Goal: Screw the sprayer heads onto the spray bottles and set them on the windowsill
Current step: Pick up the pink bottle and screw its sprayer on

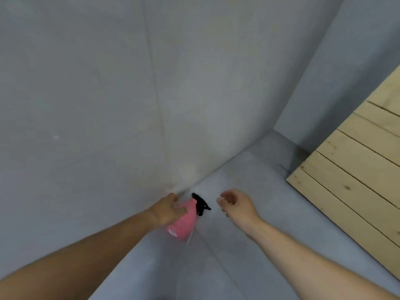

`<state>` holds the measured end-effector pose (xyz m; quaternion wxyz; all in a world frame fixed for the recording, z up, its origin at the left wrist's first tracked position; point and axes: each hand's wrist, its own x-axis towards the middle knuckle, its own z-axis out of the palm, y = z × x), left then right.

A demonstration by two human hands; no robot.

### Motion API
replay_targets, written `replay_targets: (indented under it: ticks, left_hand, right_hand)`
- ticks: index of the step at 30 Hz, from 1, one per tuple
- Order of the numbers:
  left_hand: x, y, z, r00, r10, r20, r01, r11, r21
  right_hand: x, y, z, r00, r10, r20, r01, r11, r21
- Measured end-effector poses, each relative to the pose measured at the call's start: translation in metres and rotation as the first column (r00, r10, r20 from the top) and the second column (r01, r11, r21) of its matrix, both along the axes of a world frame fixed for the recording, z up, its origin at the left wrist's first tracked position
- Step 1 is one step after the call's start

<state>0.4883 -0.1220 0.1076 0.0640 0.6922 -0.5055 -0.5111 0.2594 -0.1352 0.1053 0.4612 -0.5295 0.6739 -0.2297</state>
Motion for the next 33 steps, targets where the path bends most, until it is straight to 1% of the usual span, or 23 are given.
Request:
replay_targets:
  ticks: [3, 5, 7, 9, 11, 15, 17, 19, 22, 27, 31, 33]
  left_hand:
    - [0.000, -0.013, -0.034, 1.000, 0.023, 0.015, -0.023, 1.000, 0.019]
    - [-0.003, -0.020, -0.054, 0.998, 0.037, 0.053, -0.039, 0.999, 0.030]
    - [-0.005, -0.023, -0.070, 0.993, 0.042, 0.108, -0.047, 0.998, 0.050]
    - [-0.007, -0.022, -0.084, 0.992, 0.046, 0.119, -0.055, 0.996, 0.077]
    - [-0.008, -0.020, -0.096, 0.994, 0.075, 0.082, -0.083, 0.991, 0.103]
    - [-0.004, -0.013, -0.113, 0.971, 0.228, -0.074, -0.218, 0.969, 0.116]
    - [-0.002, -0.011, -0.116, 0.959, 0.255, -0.122, -0.243, 0.964, 0.107]
    - [-0.001, -0.008, -0.117, 0.956, 0.260, -0.134, -0.249, 0.964, 0.091]
    - [-0.003, -0.004, -0.118, 0.954, 0.264, -0.140, -0.257, 0.964, 0.068]
    - [-0.004, 0.003, -0.119, 0.938, 0.296, -0.178, -0.292, 0.955, 0.053]
    - [-0.005, 0.006, -0.103, 0.919, 0.308, -0.247, -0.303, 0.951, 0.059]
    - [-0.009, 0.004, -0.088, 0.917, 0.281, -0.284, -0.281, 0.959, 0.042]
  right_hand:
    - [0.006, -0.014, -0.044, 0.999, -0.021, -0.031, 0.025, 0.994, 0.108]
    - [0.011, -0.025, -0.070, 0.998, -0.057, -0.029, 0.062, 0.980, 0.188]
    - [0.017, -0.033, -0.090, 0.998, -0.064, -0.021, 0.067, 0.968, 0.242]
    - [0.025, -0.042, -0.107, 0.998, -0.052, -0.039, 0.060, 0.962, 0.267]
    - [0.035, -0.048, -0.122, 0.996, -0.050, -0.071, 0.068, 0.958, 0.279]
    - [0.046, -0.057, -0.136, 0.986, -0.081, -0.145, 0.117, 0.959, 0.258]
    - [0.049, -0.060, -0.139, 0.982, -0.099, -0.158, 0.138, 0.956, 0.259]
    - [0.051, -0.062, -0.141, 0.982, -0.119, -0.147, 0.155, 0.952, 0.265]
    - [0.052, -0.068, -0.143, 0.985, -0.139, -0.102, 0.164, 0.943, 0.288]
    - [0.048, -0.064, -0.151, 0.968, -0.221, 0.119, 0.170, 0.927, 0.335]
    - [0.037, -0.052, -0.124, 0.942, -0.248, 0.224, 0.153, 0.916, 0.370]
    - [0.026, -0.048, -0.103, 0.926, -0.258, 0.275, 0.148, 0.919, 0.366]
